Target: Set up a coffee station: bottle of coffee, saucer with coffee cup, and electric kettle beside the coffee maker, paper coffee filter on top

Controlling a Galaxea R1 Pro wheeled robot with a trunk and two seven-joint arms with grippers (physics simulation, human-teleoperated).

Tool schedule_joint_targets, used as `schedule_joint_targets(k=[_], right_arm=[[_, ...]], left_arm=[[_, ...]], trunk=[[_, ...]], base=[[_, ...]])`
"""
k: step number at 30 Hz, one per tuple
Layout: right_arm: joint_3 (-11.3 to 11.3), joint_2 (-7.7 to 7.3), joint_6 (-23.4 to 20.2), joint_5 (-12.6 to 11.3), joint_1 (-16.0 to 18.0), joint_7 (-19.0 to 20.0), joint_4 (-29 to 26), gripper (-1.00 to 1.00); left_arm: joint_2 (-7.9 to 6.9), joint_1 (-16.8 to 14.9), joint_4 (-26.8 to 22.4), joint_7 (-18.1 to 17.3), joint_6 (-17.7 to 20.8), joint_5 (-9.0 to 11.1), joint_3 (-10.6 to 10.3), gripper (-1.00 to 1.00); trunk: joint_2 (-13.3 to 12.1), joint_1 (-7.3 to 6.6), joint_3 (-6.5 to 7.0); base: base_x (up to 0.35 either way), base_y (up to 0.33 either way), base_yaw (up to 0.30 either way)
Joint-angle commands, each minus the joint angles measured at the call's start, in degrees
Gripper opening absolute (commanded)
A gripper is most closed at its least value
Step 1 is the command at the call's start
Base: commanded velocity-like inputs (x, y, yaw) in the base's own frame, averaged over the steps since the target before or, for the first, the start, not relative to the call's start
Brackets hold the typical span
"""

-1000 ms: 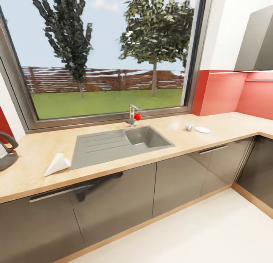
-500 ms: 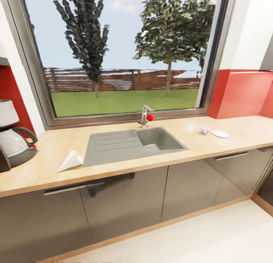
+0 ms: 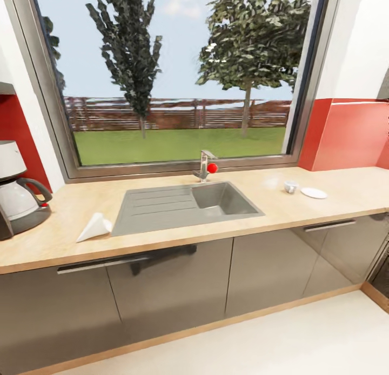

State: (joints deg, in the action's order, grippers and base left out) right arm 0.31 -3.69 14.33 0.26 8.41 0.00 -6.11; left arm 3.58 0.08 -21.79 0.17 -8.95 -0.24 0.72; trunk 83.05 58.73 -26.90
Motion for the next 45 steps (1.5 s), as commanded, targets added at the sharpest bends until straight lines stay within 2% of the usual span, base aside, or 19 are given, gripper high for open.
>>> schedule_joint_targets(k=[1, 34, 45], right_arm=[[0.0, 0.0, 0.2, 0.0, 0.0, 0.0, 0.0, 1.0], [0.0, 0.06, 0.2, 0.1, 0.0, -0.1, 0.0, 1.0], [0.0, 0.0, 0.2, 0.1, 0.0, -0.1, 0.0, 1.0]], left_arm=[[0.02, 0.0, -0.1, 0.0, -0.1, 0.0, 0.1, 1.0], [-0.05, 0.0, 0.0, 0.0, -0.1, 0.0, 0.1, 1.0], [0.01, 0.0, -0.1, 0.1, -0.1, 0.0, 0.1, 1.0]], trunk=[[0.0, 0.0, -0.05], [0.0, 0.0, -0.05], [0.0, 0.0, -0.05]], base=[[0.0, -0.297, 0.01], [0.0, -0.016, 0.261], [0.067, -0.235, 0.056]])
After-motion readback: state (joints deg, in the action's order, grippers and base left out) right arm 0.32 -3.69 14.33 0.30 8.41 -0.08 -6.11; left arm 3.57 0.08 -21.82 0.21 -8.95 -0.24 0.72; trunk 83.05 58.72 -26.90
